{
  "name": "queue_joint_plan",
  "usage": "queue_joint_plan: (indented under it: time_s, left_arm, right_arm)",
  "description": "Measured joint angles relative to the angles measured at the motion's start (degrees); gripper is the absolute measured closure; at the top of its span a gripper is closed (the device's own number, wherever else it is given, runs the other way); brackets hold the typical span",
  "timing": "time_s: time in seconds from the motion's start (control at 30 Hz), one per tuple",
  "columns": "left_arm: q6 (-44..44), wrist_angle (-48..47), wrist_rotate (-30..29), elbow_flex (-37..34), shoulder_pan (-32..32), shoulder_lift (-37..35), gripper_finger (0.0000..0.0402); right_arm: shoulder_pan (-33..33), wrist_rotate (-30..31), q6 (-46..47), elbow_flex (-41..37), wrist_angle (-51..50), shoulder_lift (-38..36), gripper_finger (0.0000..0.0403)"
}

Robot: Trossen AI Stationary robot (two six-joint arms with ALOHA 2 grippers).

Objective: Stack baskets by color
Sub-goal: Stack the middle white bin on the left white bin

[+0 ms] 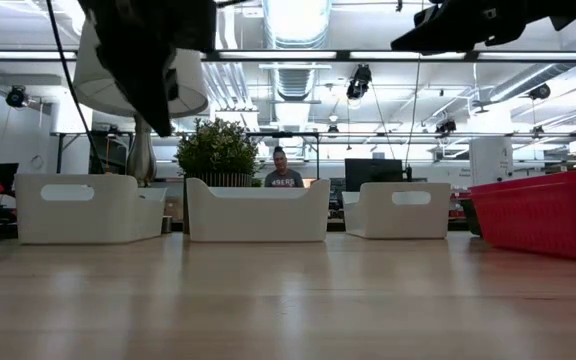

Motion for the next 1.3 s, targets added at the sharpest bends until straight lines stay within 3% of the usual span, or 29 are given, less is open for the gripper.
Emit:
queue_joint_plan:
  time_s: [0.17, 0.37, 0.47, 0.83, 1.3]
  left_arm:
    - [10.4, 0.5, -1.0, -0.6, 1.7, 1.0, 0.0327]
    - [22.0, 1.5, -19.1, -0.6, 2.3, 1.0, 0.0234]
    - [28.2, 1.7, -20.3, -1.5, 3.2, 1.0, 0.0214]
    - [29.1, 15.6, -20.6, -9.8, 9.2, 1.0, 0.0243]
    - [29.3, 16.8, -19.2, -12.4, 9.8, 3.8, 0.0274]
  right_arm:
    - [0.0, 0.0, -2.2, 0.1, 0.1, 0.1, 0.0394]
    - [0.0, 0.0, -5.5, 0.0, 0.5, 0.0, 0.0394]
    - [0.0, 0.0, -6.5, 0.1, 0.6, -0.1, 0.0394]
    - [0.0, 0.0, -6.8, 0.1, 0.8, 0.0, 0.0394]
    - [0.0, 0.0, -2.8, 0.1, 0.4, 0.0, 0.0394]
